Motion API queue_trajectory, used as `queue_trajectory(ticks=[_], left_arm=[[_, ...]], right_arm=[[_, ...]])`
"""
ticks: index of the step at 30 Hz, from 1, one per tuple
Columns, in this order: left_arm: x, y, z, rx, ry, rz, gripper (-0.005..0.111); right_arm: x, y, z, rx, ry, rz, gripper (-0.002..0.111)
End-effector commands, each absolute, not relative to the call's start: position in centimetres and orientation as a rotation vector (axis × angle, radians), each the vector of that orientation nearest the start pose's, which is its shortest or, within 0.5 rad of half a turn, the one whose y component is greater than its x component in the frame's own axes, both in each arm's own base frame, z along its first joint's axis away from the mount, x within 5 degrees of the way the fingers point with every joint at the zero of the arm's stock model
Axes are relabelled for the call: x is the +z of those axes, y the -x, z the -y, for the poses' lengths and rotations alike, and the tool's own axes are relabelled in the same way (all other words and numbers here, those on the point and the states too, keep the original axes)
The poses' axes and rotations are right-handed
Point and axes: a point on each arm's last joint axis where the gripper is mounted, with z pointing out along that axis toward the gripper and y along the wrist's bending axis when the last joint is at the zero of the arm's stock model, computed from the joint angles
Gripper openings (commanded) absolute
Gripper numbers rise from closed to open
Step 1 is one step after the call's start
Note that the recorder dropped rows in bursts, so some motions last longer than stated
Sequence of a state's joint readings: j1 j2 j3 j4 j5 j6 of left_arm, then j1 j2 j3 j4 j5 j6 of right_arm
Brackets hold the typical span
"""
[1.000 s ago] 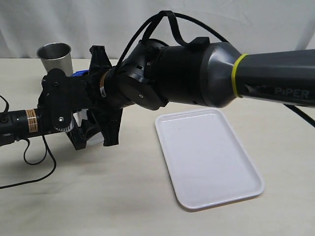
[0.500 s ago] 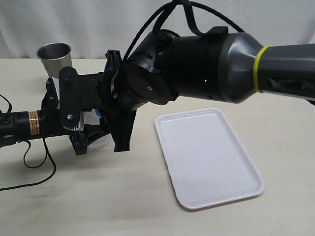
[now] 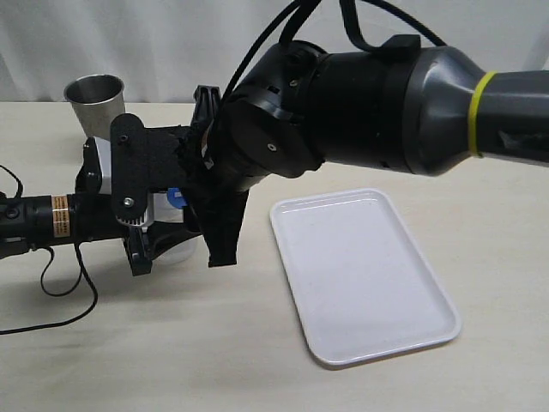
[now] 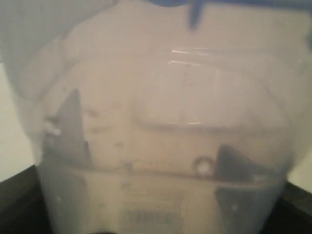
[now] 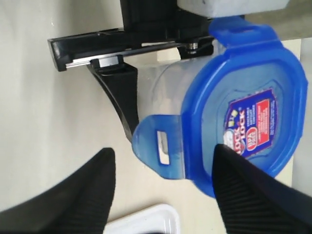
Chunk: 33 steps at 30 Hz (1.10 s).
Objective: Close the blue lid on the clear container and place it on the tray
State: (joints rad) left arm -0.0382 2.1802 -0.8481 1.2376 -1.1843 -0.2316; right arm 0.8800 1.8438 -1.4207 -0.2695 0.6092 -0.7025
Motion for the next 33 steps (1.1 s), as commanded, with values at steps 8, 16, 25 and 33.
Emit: queue_trajectory(ticks=[8, 16, 25, 33], left_arm=[[8.6, -32.8, 9.6, -0.776, -1.115, -1.49, 0.0], [8.6, -32.8, 9.6, -0.776, -1.117, -1.49, 0.0], [8.6, -32.8, 9.6, -0.776, -1.117, -1.49, 0.0], [8.6, -32.8, 9.7, -0.778, -1.122, -1.489, 0.0]], right_arm=[[24.9, -26.5, -31.1, -0.088, 1.983, -1.574, 0.055], [25.2, -26.7, -30.9, -0.114, 1.991, -1.572, 0.051], [26.4, -26.7, -30.9, -0.093, 1.998, -1.631, 0.051], [25.7, -26.4, -31.0, -0.036, 2.025, -1.678, 0.051]])
